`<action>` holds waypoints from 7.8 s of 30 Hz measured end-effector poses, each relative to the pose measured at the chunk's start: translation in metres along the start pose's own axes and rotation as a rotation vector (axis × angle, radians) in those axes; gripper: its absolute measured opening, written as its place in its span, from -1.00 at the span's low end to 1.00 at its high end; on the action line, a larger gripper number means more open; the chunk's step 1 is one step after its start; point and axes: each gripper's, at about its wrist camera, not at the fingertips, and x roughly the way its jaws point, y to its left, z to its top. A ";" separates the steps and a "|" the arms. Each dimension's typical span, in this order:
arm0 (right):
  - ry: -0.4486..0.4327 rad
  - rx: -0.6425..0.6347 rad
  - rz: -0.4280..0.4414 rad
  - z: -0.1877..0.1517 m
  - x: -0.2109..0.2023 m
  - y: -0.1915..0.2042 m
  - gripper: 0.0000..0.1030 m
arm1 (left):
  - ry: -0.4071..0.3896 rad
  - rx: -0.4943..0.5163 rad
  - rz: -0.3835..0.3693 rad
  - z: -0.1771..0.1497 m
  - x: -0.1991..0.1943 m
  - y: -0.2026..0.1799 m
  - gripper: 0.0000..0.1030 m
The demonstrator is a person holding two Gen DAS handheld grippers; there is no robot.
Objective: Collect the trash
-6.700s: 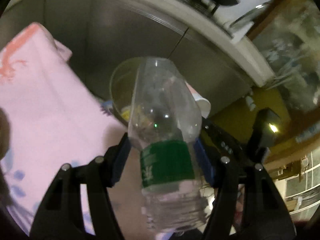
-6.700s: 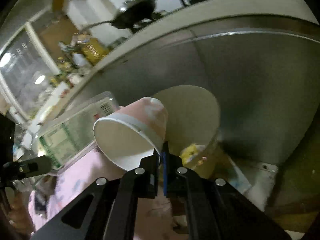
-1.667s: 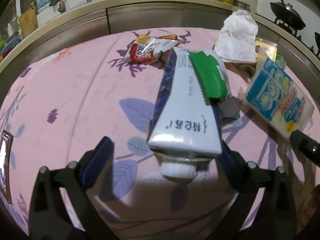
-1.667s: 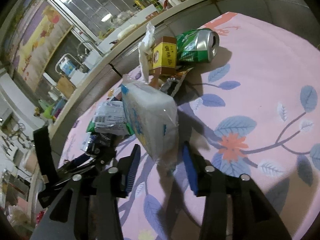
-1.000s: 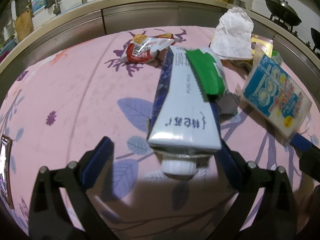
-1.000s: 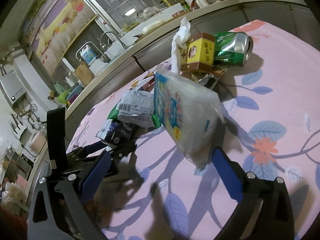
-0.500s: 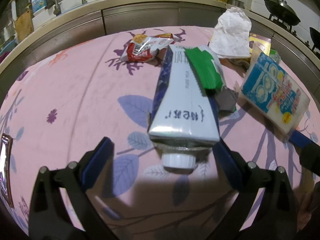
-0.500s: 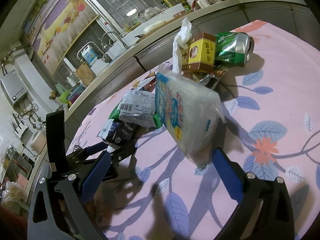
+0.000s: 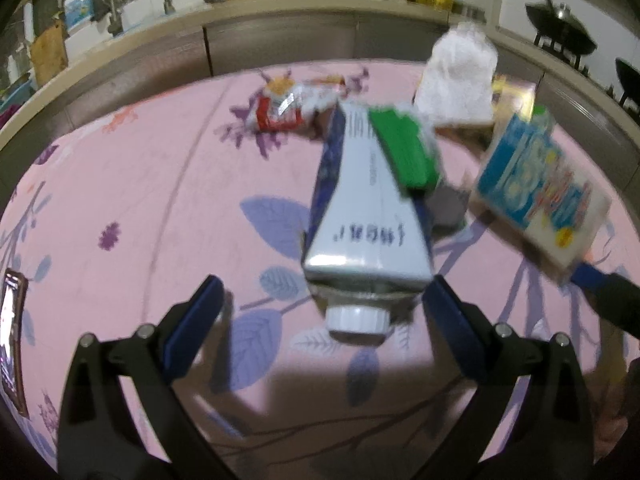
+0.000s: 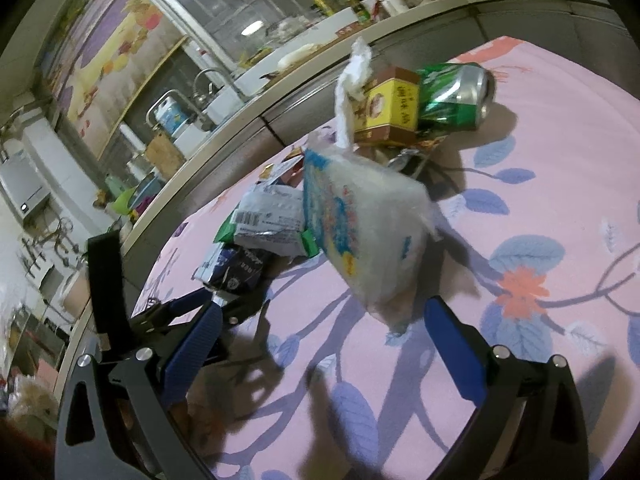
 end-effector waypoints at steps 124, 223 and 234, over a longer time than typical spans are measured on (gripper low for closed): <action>-0.081 -0.051 -0.171 0.011 -0.026 0.025 0.53 | -0.068 -0.042 0.146 0.013 -0.035 0.023 0.39; 0.083 -0.244 -0.150 -0.019 0.040 0.054 0.08 | -0.003 -0.347 0.025 -0.035 -0.057 0.123 0.29; 0.103 -0.278 -0.180 -0.017 0.043 0.060 0.08 | 0.030 -0.401 0.018 0.002 -0.019 0.138 0.36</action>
